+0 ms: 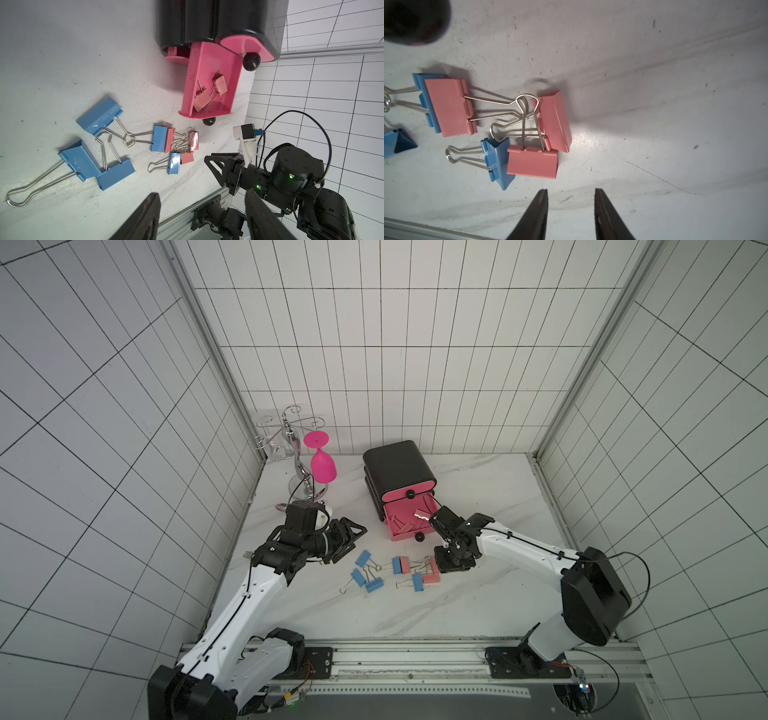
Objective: Put the binder clips in the drawer according to color
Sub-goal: Place the binder clip in the drawer, then pick up the binder clip at the center of the board.
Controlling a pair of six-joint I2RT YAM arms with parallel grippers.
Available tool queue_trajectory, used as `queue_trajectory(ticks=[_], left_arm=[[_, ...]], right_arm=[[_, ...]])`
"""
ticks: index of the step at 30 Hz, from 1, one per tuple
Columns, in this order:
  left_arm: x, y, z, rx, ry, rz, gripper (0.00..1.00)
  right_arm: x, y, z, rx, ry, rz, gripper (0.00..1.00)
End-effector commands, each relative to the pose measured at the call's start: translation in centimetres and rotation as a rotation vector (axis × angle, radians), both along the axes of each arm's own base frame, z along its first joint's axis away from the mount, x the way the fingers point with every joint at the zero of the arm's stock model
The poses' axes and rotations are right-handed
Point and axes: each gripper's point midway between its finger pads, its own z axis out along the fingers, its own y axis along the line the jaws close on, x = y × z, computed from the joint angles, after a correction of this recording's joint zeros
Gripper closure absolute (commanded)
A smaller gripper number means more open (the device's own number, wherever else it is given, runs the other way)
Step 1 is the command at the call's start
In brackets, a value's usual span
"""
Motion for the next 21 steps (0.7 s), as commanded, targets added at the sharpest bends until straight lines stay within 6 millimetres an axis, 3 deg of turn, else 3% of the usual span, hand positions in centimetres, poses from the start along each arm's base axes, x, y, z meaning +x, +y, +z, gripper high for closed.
queue_trajectory(ticks=[1, 6, 12, 21], left_arm=[[-0.5, 0.5, -0.2, 0.007, 0.001, 0.017, 0.32], [-0.8, 0.6, -0.3, 0.012, 0.004, 0.018, 0.32], [-0.8, 0.6, -0.2, 0.016, 0.0, 0.012, 0.32], [-0.8, 0.5, -0.3, 0.024, 0.001, -0.003, 0.32]], right_arm=[[0.4, 1.8, -0.5, 0.036, -0.015, -0.027, 0.58], [-0.3, 3.5, -1.4, -0.004, -0.011, 0.026, 0.45], [-0.4, 3.1, -1.8, -0.055, -0.019, 0.024, 0.37], [-0.9, 3.3, -2.7, -0.084, -0.007, 0.046, 0.33]])
